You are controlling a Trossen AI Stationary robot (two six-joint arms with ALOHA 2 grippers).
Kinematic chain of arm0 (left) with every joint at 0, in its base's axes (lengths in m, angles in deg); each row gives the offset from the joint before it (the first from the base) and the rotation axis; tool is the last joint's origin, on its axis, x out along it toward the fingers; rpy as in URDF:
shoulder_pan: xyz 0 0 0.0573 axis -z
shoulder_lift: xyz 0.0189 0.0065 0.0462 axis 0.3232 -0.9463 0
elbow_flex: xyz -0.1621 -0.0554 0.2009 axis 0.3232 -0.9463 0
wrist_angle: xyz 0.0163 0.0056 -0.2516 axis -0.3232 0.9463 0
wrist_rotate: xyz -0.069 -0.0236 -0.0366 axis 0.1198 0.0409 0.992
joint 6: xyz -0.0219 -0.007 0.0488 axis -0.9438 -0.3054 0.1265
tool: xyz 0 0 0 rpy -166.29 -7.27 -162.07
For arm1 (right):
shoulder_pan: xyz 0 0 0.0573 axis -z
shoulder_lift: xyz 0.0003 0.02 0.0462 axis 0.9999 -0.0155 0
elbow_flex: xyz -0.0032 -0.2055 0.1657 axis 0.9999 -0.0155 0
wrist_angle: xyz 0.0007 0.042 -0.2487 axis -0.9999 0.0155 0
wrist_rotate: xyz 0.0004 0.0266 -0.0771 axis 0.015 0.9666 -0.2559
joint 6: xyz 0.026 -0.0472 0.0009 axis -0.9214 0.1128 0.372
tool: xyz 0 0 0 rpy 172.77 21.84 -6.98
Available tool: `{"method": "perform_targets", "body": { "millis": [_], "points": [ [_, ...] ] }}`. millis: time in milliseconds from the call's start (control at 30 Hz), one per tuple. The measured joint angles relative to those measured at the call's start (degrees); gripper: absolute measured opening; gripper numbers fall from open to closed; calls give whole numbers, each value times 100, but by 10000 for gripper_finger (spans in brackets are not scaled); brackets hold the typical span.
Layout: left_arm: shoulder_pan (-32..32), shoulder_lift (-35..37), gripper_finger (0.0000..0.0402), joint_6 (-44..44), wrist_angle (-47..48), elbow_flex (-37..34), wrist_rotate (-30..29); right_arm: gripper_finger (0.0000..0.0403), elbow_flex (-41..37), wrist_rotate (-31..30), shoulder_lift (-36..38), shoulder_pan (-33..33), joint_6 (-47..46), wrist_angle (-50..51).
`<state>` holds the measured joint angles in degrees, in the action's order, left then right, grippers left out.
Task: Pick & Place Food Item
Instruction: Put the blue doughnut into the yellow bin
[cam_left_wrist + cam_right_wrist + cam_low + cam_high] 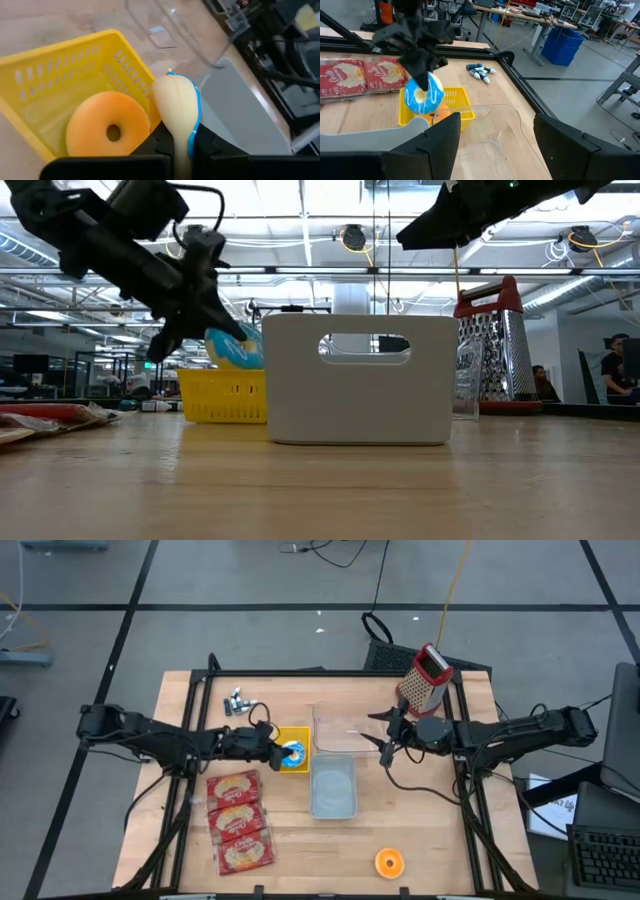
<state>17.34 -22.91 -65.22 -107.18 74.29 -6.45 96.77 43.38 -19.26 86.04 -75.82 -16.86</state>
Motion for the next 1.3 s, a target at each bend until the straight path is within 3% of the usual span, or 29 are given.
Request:
{"method": "perform_targets", "body": {
  "millis": [200, 667, 900, 1100, 1300],
  "points": [
    [-106, -267, 19, -155, -3, 0, -12, 235, 0, 0, 0, 0, -42, 0],
    [-140, -263, 171, -248, 56, 0, 182, 232, -2, 22, 0, -2, -79, 49],
    [-147, -196, 241, 356, 77, 0, 574, 229, -4, 24, 0, -2, -164, 98],
    [-214, -54, 267, 926, 91, 0, 625, 227, -4, 24, 0, -4, -168, 134],
    [-411, -48, 261, 1211, 201, 2, 597, 228, -4, 24, -2, -4, -164, 145]
  ]
}}
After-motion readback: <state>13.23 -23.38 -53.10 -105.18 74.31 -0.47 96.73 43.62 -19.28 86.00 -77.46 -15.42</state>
